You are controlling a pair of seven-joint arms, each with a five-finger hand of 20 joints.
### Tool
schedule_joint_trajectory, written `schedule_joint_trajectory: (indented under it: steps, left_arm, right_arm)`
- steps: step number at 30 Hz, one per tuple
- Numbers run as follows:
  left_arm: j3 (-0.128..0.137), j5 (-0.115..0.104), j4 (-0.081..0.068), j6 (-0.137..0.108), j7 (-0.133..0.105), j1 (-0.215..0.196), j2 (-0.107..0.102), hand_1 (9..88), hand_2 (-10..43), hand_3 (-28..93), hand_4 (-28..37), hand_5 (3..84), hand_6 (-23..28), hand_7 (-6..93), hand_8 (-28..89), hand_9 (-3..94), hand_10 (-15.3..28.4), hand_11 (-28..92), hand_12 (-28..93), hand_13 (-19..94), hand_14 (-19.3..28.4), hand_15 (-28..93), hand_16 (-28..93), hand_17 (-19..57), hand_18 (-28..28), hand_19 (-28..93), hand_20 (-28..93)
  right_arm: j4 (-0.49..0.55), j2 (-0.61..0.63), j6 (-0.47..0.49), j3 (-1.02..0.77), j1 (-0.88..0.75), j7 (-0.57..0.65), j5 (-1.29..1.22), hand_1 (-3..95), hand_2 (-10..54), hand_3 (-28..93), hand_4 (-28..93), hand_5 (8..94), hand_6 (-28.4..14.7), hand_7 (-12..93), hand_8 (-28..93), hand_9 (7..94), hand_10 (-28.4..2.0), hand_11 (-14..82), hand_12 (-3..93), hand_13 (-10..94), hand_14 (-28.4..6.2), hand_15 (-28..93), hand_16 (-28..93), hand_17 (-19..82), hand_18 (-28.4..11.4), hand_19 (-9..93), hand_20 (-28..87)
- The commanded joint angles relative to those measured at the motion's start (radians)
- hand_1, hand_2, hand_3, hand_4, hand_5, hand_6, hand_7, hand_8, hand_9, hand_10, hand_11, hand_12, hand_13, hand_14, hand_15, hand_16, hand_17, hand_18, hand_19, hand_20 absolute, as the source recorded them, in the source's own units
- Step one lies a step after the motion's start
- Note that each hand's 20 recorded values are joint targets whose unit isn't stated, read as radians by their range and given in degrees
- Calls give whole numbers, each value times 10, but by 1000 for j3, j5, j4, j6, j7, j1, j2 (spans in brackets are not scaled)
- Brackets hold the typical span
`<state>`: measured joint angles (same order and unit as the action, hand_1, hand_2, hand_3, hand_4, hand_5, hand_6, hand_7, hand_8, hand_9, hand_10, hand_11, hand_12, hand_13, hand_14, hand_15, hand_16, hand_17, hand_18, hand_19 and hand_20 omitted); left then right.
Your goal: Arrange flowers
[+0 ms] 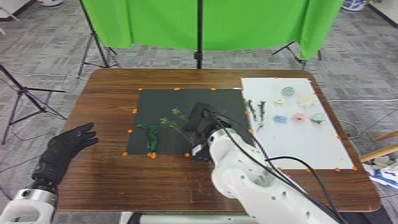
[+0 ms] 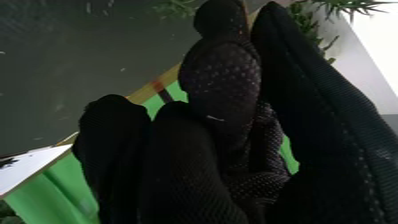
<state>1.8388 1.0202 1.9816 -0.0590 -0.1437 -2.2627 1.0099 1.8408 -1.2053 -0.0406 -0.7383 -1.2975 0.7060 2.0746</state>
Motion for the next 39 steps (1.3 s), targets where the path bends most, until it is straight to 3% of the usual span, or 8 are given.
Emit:
schedule_joint_trajectory:
  steps: [1, 16, 30, 39]
  left_arm:
    - [3, 17, 1, 21, 18, -4, 3, 259, -8, 664, -198, 456, 61, 74, -56, 434, 139, 164, 114, 374, 188, 202, 14, 99, 145, 117, 195]
    - [14, 20, 5, 29, 24, -14, 11, 261, -6, 660, -196, 452, 62, 72, -55, 431, 140, 162, 114, 371, 189, 200, 15, 97, 145, 117, 194]
    - [13, 38, 3, 56, 44, -3, 10, 260, -7, 662, -196, 452, 62, 70, -54, 431, 140, 162, 115, 370, 190, 199, 16, 95, 145, 117, 193]
    - [16, 39, 4, 63, 49, -7, 13, 260, -7, 661, -196, 451, 62, 70, -54, 429, 140, 160, 114, 368, 190, 197, 16, 94, 145, 116, 192]
  right_arm:
    - [-8, -10, -5, 15, -10, 4, 6, 578, -95, 536, -62, 893, -41, 214, 180, 937, -105, 465, 256, 937, -7, 736, 313, 752, -127, 932, 587]
    - [-5, 0, -13, -15, -47, 14, 25, 577, -95, 541, -64, 894, -42, 214, 181, 937, -106, 464, 252, 937, -9, 734, 302, 754, -123, 932, 575]
    - [-22, -13, -27, -1, -28, 8, -43, 568, -95, 545, -62, 892, -41, 210, 175, 937, -107, 455, 248, 937, -10, 723, 291, 752, -118, 932, 558]
    - [-38, -18, -34, 3, -21, 3, -82, 557, -95, 539, -59, 888, -42, 204, 167, 937, -109, 445, 248, 937, -10, 714, 286, 751, -114, 932, 540]
